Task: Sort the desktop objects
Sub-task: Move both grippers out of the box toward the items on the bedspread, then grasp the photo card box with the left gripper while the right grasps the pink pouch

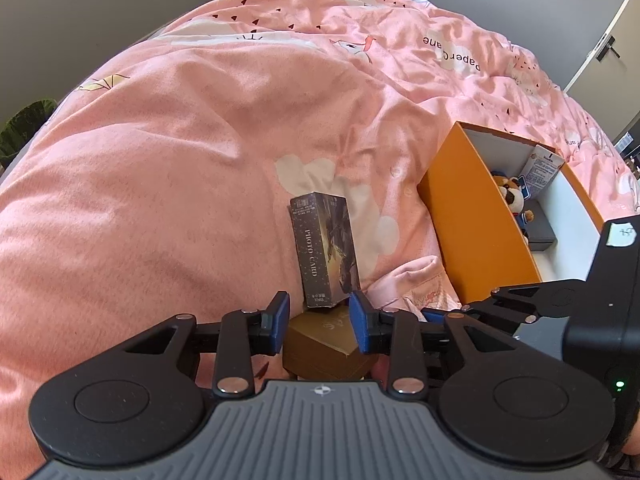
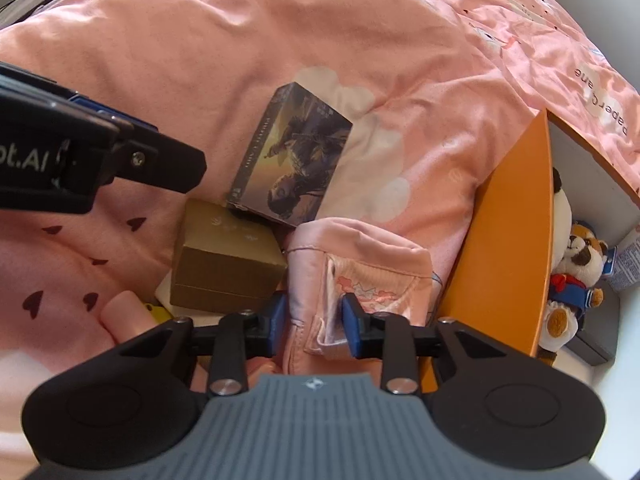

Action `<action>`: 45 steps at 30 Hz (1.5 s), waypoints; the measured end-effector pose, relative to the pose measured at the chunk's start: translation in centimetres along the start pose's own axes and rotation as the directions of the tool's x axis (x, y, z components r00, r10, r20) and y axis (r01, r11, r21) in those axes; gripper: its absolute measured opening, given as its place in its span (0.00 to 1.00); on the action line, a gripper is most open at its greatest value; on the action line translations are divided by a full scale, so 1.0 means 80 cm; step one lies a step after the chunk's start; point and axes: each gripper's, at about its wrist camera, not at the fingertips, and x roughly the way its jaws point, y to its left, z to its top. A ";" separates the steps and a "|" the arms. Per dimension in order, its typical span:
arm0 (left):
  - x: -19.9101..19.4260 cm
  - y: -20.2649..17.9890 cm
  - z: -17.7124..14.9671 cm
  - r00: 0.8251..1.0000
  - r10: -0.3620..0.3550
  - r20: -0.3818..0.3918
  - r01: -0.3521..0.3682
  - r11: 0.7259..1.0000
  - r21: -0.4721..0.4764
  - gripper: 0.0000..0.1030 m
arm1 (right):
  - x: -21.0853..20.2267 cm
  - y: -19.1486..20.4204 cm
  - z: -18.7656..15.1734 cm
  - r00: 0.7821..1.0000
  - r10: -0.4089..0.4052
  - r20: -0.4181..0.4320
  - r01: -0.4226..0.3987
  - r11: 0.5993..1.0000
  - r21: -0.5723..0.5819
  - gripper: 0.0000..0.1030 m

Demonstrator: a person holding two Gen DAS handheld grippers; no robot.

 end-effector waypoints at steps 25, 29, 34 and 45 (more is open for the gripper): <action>0.064 -0.006 0.040 0.995 0.082 -0.051 -0.081 0.997 0.016 0.50 | -0.191 -0.118 -0.005 0.898 0.015 0.440 -0.163 0.940 0.300 0.16; 0.077 -0.007 0.040 0.994 0.090 -0.060 -0.090 0.996 0.017 0.50 | -0.188 -0.146 -0.028 0.916 -0.042 0.399 -0.118 0.922 0.368 0.17; 0.093 -0.012 0.042 0.993 0.101 -0.060 -0.100 0.995 0.028 0.50 | -0.172 -0.173 -0.058 0.937 -0.081 0.339 -0.083 0.892 0.443 0.17; 0.100 -0.023 0.044 0.994 0.098 -0.045 -0.096 0.995 0.036 0.38 | -0.125 -0.190 -0.109 0.965 -0.086 0.246 -0.071 0.822 0.565 0.17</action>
